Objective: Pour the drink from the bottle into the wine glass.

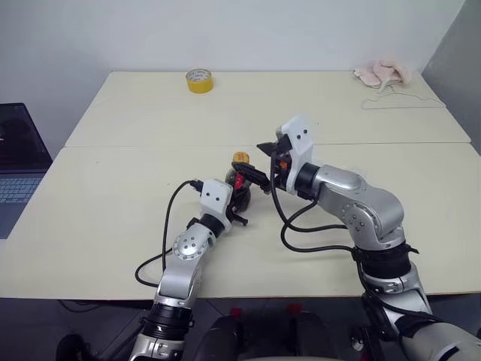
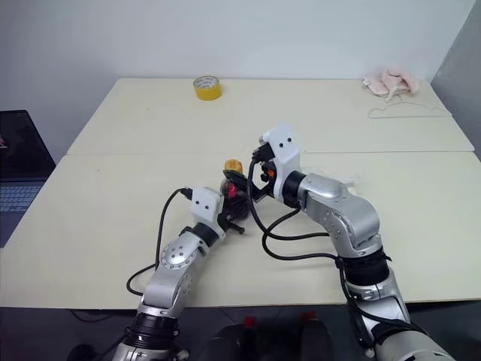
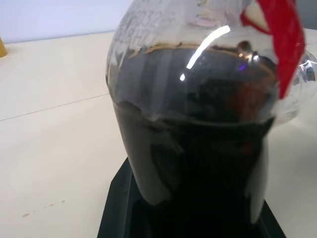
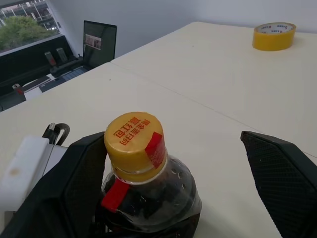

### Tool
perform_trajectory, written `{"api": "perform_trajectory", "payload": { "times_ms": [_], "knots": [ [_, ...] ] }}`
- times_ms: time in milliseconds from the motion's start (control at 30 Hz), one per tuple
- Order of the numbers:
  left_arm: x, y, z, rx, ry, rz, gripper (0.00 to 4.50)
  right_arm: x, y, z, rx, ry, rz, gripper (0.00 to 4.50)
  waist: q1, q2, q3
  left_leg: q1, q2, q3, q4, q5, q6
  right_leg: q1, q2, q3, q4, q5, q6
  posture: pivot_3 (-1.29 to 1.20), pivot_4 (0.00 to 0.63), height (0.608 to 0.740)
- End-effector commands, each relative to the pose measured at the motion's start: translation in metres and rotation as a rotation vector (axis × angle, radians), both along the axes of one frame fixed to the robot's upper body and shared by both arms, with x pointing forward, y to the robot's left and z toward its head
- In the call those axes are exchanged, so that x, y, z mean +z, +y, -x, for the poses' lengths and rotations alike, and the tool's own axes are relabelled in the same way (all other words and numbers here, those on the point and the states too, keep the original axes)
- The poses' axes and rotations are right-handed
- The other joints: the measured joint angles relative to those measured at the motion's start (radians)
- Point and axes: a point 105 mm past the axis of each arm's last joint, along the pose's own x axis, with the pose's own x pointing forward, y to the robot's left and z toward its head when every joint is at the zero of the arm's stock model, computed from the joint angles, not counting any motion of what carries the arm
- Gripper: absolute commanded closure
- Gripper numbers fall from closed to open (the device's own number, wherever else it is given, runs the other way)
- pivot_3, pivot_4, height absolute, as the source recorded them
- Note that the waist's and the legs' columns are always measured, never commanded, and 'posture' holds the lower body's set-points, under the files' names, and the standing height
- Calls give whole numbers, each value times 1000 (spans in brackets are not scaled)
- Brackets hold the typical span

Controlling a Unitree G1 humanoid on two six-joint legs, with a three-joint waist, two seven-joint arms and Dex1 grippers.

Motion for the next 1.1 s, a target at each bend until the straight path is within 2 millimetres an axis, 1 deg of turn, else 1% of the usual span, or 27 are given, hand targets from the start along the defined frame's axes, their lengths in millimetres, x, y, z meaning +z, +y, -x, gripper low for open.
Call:
{"api": "perform_trajectory", "payload": {
  "times_ms": [33,267,300,467,600,733,967,1033,1100],
  "knots": [
    [12,2,1,2,-55,6,3754,8,-14,-4,-53,-38,-13,889,0,0,0,0,0,0,0,0,0,0,0,0,0,0,0,0,150,740],
    [12,2,1,1,-54,3,3754,12,-11,3,-13,-63,-30,3172,1,0,0,0,0,0,0,0,0,0,0,0,0,0,0,0,150,740],
    [12,2,1,0,-54,4,3754,14,-11,5,0,-71,-39,3264,1,0,0,0,0,0,0,0,0,0,0,0,0,0,0,0,150,740],
    [12,2,1,0,-55,4,3754,19,-10,10,44,-67,-96,3262,1,0,0,0,0,0,0,0,0,0,0,0,0,0,0,0,150,740],
    [12,2,1,-2,-55,5,3755,21,-8,18,110,-28,-149,3263,1,0,0,0,0,0,0,0,0,1,0,0,0,0,0,0,150,740],
    [11,2,2,-1,-55,3,3758,28,-6,29,183,-13,-238,3288,1,0,0,0,0,0,0,0,0,1,0,0,0,0,0,0,150,740],
    [11,3,2,4,-55,3,3759,30,-10,29,174,7,-267,3297,1,0,0,0,0,0,0,0,0,1,0,0,0,0,0,0,150,740],
    [12,4,2,12,-60,4,3759,29,-12,27,162,3,-259,3297,1,0,0,0,0,0,0,0,0,1,0,0,0,0,0,0,150,740],
    [21,17,-3,78,-110,13,3760,26,-37,9,38,-8,-237,3297,1,0,0,0,0,0,0,0,0,1,0,0,0,0,0,0,150,740]
  ]
}}
